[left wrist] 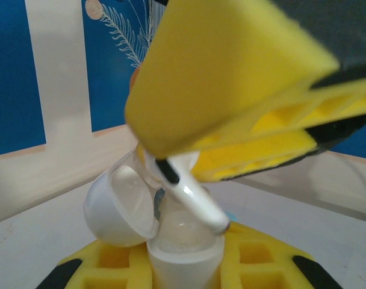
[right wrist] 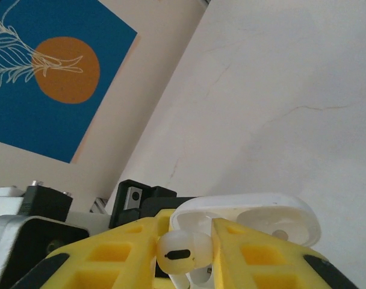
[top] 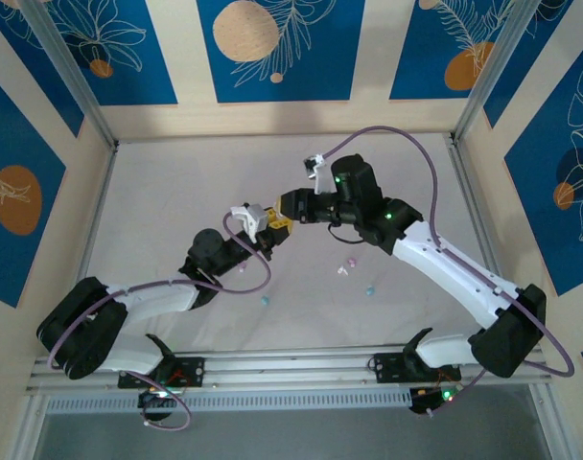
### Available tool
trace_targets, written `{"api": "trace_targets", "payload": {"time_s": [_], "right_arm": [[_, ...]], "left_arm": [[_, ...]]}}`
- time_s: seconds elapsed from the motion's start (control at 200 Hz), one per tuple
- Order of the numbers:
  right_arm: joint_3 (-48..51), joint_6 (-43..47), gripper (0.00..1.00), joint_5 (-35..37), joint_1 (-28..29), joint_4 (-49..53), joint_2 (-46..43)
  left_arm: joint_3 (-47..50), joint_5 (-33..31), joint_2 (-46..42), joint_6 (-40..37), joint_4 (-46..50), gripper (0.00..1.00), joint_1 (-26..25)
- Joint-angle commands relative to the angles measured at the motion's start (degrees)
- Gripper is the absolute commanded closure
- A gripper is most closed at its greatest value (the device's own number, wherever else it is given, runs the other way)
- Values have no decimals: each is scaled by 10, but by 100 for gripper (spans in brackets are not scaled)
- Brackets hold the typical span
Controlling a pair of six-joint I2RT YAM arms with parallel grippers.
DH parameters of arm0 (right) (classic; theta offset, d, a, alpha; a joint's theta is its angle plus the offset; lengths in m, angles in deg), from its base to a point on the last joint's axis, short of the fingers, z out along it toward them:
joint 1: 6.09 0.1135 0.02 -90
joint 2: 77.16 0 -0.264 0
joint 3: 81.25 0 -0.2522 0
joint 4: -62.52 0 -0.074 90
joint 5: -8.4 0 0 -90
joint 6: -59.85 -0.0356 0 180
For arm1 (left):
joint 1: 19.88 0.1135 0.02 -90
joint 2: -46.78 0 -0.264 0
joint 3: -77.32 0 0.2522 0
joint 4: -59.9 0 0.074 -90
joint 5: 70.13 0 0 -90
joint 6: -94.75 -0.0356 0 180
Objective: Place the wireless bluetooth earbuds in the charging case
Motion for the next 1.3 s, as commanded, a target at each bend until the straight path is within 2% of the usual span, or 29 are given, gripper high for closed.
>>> {"api": "trace_targets", "payload": {"time_s": [0.0,0.33,0.735,1.296], "right_arm": [[-23,31,71,38,14,17,5],[-21,65,71,83,35,23,10],[-5,37,71,98,34,-51,-1],[49,58,71,136,39,-102,-23]], "left_arm": [[-16,-6,-15,-10,-31,100,-7],[-13,-12,-17,-7,-41,100,-7],[-14,4,-11,2,-44,100,-7],[-11,-5,-9,28,-70,100,-7]]}}
